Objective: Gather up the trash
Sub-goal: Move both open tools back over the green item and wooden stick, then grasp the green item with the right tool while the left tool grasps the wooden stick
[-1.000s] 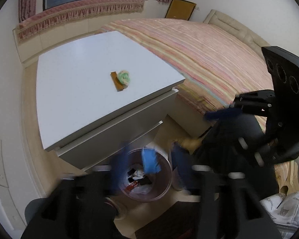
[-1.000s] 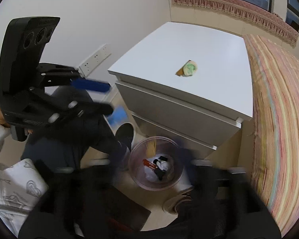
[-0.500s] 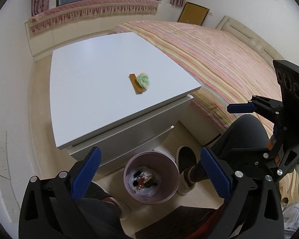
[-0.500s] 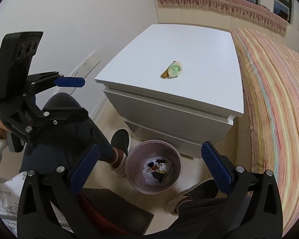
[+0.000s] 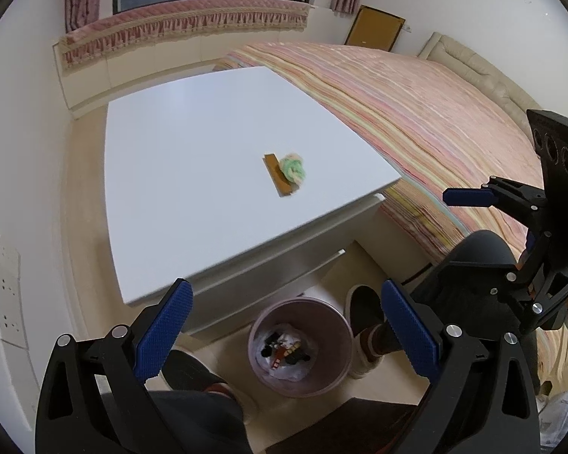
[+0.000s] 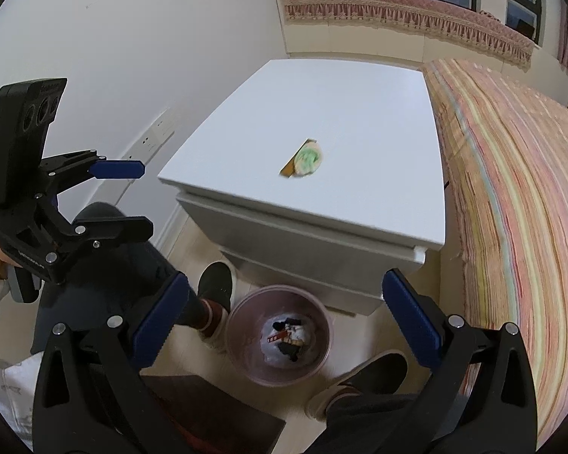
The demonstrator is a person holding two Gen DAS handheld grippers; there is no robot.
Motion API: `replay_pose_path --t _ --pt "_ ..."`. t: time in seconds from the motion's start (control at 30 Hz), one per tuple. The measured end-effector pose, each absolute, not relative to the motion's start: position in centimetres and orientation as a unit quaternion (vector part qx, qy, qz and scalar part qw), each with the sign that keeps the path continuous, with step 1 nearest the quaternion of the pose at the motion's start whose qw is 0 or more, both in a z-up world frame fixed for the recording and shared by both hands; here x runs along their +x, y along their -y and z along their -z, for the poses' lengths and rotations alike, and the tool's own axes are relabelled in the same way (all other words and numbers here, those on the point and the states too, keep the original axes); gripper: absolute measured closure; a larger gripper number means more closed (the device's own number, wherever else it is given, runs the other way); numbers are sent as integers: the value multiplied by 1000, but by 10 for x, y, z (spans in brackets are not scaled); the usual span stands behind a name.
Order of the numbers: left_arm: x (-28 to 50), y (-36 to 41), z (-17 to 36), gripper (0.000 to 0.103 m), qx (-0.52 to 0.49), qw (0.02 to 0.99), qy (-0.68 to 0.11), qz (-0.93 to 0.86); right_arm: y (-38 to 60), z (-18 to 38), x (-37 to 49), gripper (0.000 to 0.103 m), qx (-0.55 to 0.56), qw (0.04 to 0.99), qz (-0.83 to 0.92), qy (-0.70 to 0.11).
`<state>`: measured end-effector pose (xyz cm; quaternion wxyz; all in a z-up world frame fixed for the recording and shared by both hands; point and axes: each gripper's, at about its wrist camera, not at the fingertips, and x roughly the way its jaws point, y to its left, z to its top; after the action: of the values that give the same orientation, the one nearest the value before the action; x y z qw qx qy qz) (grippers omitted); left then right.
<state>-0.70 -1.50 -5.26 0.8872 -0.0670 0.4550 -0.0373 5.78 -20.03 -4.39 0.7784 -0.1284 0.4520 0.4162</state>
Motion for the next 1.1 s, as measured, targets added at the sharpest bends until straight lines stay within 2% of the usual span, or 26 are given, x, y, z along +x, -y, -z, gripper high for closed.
replay_pose_path --t 0.67,1.1 --pt "46 -13 68 7 -53 879 -473 36 146 65 146 3 -132 790 -386 -458" --pt "59 -13 81 7 -45 871 -486 53 122 86 169 3 -135 781 -395 -464"
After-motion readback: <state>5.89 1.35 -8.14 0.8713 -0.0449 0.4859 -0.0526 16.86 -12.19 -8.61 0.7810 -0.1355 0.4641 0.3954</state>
